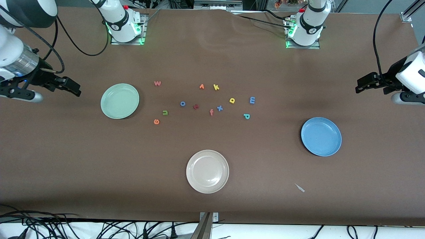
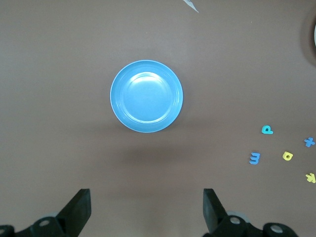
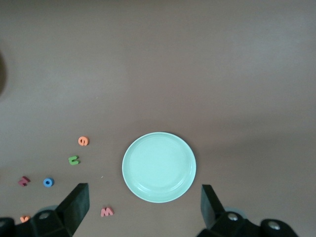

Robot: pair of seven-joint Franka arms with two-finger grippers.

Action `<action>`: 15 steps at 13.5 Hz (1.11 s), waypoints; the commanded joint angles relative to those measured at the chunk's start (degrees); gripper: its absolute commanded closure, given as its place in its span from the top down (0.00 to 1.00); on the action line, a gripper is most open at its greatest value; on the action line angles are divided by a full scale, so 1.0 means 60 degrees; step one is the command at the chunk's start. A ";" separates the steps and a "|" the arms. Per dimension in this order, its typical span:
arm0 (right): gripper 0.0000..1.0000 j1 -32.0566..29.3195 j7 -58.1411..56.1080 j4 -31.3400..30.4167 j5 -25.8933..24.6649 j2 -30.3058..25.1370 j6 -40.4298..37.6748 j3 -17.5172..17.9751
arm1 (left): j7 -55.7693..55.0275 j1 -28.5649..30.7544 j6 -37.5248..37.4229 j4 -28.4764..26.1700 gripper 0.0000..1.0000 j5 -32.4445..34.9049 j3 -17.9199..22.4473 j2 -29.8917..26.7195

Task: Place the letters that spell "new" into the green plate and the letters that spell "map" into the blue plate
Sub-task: 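Reach the right gripper to orange e while the left gripper reaches blue E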

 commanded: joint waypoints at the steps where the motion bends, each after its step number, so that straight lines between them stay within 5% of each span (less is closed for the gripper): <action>1: 1.00 0.0471 0.0126 0.0138 0.0271 0.0501 0.0227 0.0231 | 0.0036 -0.0124 0.0033 0.0067 1.00 0.0263 -0.0057 0.0190; 5: 1.00 0.0765 0.0272 0.0153 0.0317 0.1949 0.1455 0.0277 | -0.0764 -0.0503 0.0062 -0.0065 1.00 0.0131 -0.0509 0.0482; 9: 1.00 0.0956 0.0914 0.0168 0.0317 0.3299 0.2818 0.0277 | -0.2423 -0.0754 0.0704 -0.0356 1.00 0.0131 -0.1987 0.1024; 15: 0.99 0.1176 0.2451 -0.0168 0.0287 0.3988 0.3421 0.0291 | -0.3360 -0.0725 0.3368 -0.2932 1.00 -0.0133 -0.3702 0.0864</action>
